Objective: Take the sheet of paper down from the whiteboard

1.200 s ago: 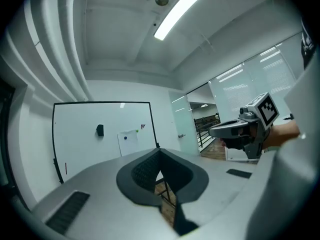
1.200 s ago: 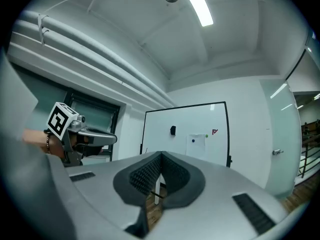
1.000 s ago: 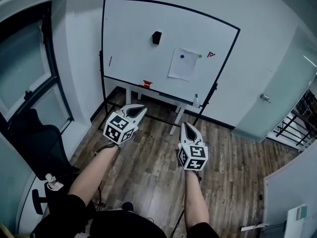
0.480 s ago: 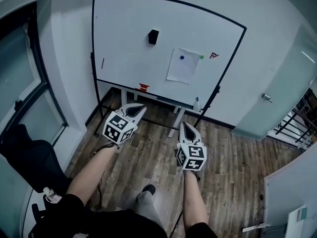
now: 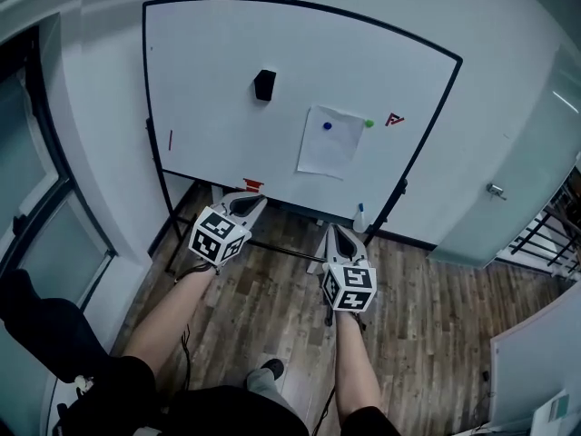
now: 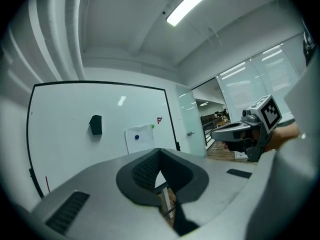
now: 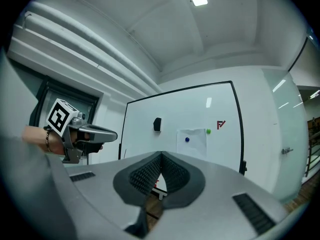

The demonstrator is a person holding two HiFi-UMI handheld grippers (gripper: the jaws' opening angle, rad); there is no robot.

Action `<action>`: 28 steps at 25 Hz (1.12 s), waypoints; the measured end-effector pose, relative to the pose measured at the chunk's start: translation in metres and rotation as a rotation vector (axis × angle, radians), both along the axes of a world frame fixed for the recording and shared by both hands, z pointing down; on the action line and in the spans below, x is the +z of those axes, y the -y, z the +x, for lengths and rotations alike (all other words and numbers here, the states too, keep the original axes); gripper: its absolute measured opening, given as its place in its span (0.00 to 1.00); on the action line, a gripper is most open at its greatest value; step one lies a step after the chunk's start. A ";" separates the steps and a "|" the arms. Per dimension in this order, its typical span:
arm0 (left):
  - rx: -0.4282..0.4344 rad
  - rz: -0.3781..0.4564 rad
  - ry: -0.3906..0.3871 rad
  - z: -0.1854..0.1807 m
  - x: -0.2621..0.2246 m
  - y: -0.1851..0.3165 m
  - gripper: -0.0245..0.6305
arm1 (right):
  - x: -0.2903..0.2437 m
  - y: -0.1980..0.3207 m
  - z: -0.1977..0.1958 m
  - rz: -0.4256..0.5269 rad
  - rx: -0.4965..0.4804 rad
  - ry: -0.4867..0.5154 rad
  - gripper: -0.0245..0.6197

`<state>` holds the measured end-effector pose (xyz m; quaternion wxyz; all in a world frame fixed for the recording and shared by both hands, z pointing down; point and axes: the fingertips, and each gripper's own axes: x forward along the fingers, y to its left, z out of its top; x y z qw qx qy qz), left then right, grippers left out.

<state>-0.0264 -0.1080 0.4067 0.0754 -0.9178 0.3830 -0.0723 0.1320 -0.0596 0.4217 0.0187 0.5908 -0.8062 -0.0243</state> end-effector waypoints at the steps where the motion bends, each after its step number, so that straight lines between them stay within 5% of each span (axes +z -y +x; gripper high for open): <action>1: 0.000 -0.001 0.001 0.005 -0.002 0.015 0.07 | -0.002 0.015 0.004 0.000 0.000 -0.001 0.08; 11: -0.012 0.008 0.003 0.045 -0.011 0.144 0.07 | -0.010 0.133 0.041 -0.005 -0.006 -0.009 0.08; 28: 0.024 -0.013 -0.003 0.071 -0.002 0.268 0.07 | 0.005 0.242 0.063 -0.042 0.051 -0.001 0.08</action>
